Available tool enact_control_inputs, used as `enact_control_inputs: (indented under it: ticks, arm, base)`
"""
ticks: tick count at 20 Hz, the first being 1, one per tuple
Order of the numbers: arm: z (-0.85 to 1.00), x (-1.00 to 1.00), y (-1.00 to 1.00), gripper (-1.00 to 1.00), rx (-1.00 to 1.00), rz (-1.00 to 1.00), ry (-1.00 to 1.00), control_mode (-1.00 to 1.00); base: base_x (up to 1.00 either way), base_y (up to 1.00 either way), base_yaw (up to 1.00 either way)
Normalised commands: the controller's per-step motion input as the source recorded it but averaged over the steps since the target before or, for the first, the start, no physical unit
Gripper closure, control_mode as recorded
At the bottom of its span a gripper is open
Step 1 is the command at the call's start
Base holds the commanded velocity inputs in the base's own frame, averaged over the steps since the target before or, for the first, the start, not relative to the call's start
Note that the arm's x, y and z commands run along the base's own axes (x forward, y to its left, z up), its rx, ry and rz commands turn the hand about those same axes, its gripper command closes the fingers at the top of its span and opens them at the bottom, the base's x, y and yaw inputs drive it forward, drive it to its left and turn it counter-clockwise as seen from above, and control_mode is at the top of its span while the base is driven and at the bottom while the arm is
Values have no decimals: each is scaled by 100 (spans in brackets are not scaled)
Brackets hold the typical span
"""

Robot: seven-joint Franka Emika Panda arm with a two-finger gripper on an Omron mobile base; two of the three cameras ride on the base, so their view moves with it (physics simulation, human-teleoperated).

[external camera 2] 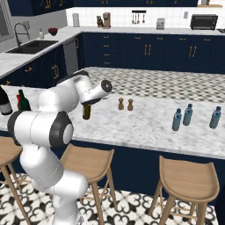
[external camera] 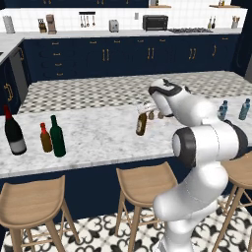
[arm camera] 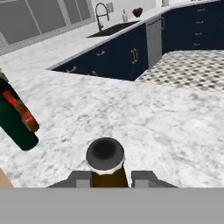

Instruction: Move the plastic bottles in the middle to the plastics group, and the glass bottles in the middle to the glass group.

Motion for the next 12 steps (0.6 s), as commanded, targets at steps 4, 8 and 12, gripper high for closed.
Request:
enact_control_inputs:
  ticks: [4, 8, 12]
  arm:
    - [33, -35, 64, 100, 0, 40, -2, -100]
    - [23, -14, 70, 100, 0, 33, -5, -100]
    - [-3, -8, 77, 100, 0, 28, -8, -100]
  base:
    - [0, 0, 0]
    - [0, 0, 0]
    - [0, 0, 0]
